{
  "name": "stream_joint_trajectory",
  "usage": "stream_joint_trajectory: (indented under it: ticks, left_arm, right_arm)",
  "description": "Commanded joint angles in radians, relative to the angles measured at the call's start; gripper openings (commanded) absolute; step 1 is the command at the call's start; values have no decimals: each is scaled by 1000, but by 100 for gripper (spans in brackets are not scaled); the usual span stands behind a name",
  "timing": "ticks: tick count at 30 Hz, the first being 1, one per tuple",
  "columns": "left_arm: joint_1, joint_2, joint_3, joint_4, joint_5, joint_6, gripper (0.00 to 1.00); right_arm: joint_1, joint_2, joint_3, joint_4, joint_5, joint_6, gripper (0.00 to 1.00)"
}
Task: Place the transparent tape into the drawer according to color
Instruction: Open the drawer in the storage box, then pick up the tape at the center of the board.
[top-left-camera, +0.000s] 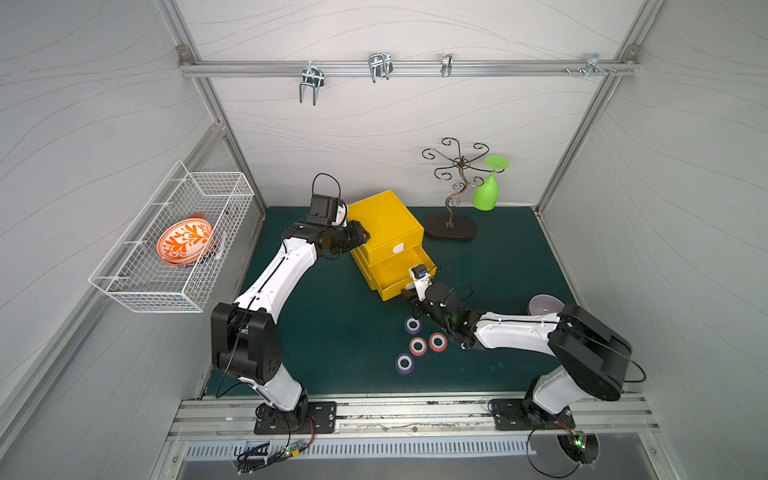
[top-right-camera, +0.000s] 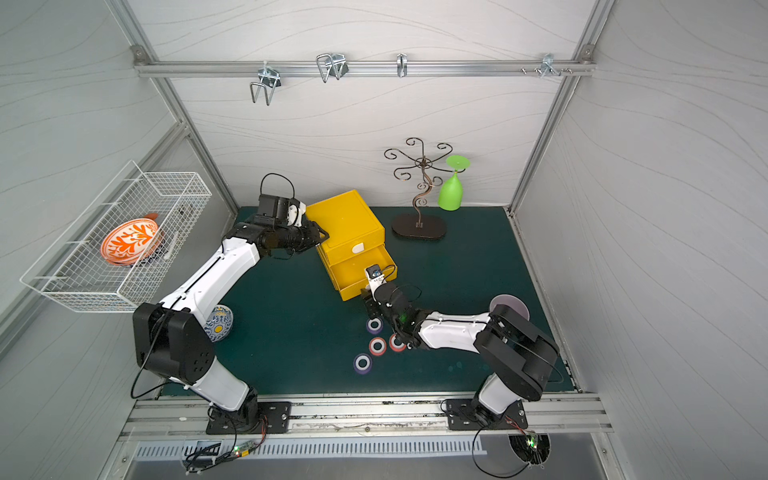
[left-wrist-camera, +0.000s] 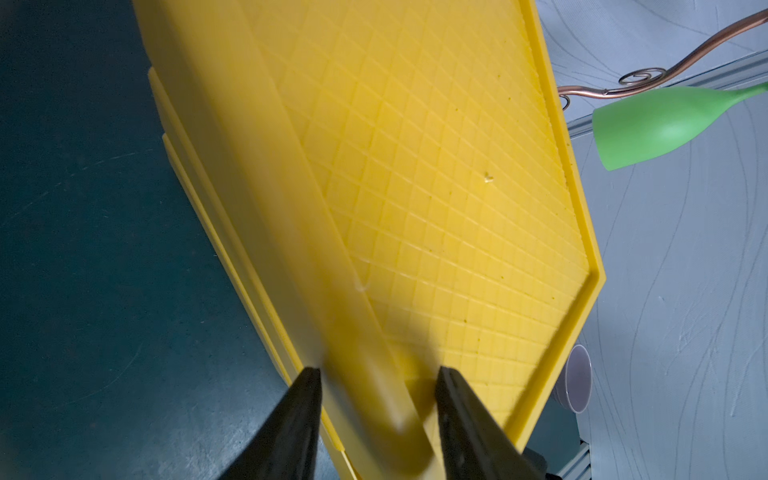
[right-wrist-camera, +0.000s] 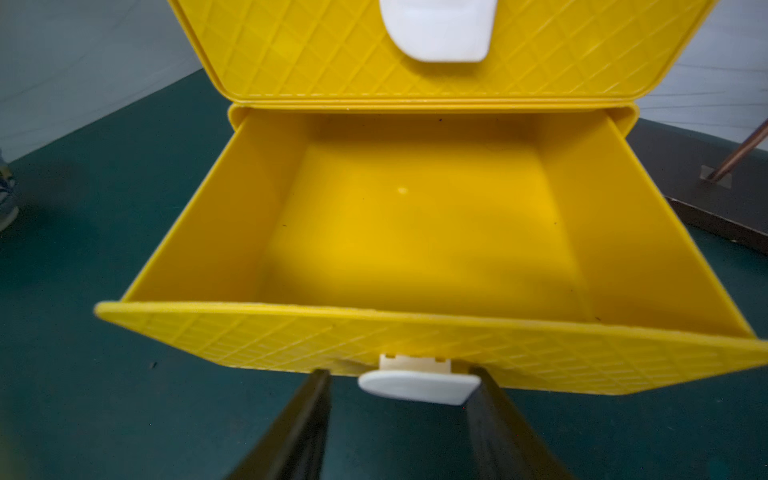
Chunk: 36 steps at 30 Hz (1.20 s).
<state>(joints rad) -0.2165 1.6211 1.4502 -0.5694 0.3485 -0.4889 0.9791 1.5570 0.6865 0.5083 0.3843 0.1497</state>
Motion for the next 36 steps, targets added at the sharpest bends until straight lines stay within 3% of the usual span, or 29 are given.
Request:
stream_joint_trajectory:
  ticks: [1, 12, 19, 26, 36]
  left_arm:
    - [3, -1, -17, -17, -11, 10, 57]
    - [3, -95, -76, 49, 9, -1, 85]
    - [5, -210, -173, 98, 28, 0, 98]
    - [12, -309, -300, 111, 61, 7, 99]
    - [17, -379, -434, 122, 160, 38, 96]
  right_arm:
    - [15, -47, -10, -32, 8, 2, 76]
    - [12, -260, -45, -312, -36, 67, 88]
    - [-113, -440, -43, -620, -244, 170, 92]
    - [-232, -510, 37, -919, -391, 154, 93]
    - [-294, -397, 92, -1128, -534, 145, 90]
